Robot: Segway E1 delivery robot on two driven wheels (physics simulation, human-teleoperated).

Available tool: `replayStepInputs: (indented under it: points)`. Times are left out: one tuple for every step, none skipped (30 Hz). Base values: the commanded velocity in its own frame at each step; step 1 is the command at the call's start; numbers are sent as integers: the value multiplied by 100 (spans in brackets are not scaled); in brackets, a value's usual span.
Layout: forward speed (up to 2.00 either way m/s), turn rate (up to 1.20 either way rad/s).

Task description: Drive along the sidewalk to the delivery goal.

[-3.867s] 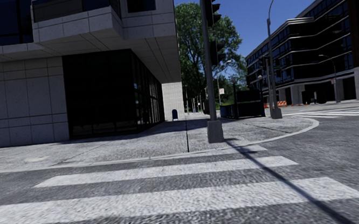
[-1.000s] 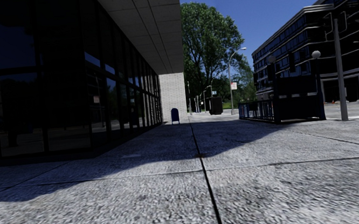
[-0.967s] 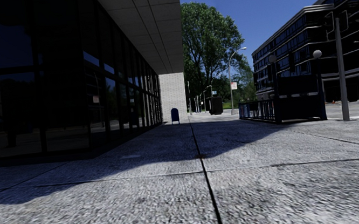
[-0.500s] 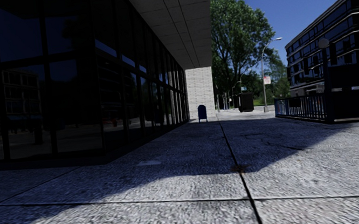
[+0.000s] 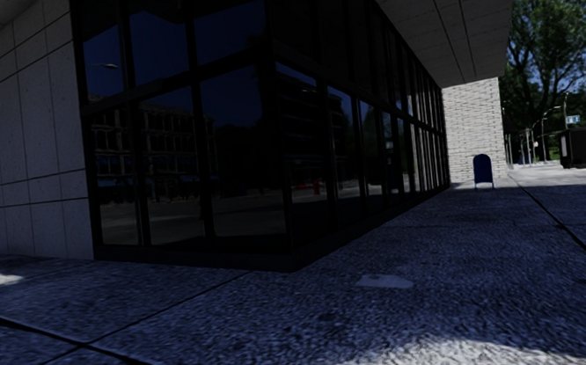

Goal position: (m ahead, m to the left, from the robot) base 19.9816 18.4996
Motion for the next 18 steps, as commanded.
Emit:
replayStepInputs:
  points:
    - [185,83]
    - [185,83]
    - [185,83]
    - [185,83]
    - [185,83]
    - [185,83]
    - [185,83]
    - [185,83]
    - [185,83]
    - [185,83]
    - [185,83]
    - [185,83]
    - [185,83]
    - [185,83]
    - [185,83]
    - [185,83]
    - [185,83]
    - [185,83]
